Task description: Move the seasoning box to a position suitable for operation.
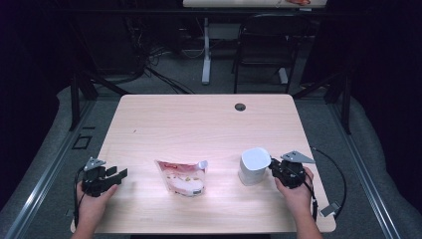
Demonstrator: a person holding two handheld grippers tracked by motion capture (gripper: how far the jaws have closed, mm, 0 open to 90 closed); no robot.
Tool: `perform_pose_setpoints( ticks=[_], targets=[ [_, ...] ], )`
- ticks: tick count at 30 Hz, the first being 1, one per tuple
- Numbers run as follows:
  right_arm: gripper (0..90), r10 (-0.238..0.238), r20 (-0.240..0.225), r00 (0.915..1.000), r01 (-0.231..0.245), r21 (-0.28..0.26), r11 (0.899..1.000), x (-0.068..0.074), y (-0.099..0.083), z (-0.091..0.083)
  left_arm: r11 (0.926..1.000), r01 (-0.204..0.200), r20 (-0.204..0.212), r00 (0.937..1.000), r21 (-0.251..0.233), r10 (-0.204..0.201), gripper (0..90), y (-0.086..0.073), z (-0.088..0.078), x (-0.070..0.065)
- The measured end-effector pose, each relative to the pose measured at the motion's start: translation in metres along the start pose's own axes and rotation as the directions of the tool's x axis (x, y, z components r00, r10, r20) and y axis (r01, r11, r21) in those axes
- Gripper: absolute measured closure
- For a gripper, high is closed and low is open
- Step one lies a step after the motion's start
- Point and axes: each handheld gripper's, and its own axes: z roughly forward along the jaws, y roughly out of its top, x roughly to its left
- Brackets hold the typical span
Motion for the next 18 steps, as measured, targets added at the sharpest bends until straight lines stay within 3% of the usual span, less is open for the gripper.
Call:
perform_pose_setpoints(
  ticks=[9,18],
  targets=[
    [81.8,-0.043,0.043,0.9982,0.042,0.02,0.999,0.009,-0.001,-0.005,0.9999,-0.016,0.005,0.9999,0.002,0.016,51.9,0.002,0.002,-0.003],
    [82.4,-0.042,0.067,0.9968,0.04,0.032,0.999,0.016,-0.004,-0.011,0.9997,-0.025,0.012,0.9996,-0.002,0.025,52.4,0.004,0.005,-0.006]
  ],
)
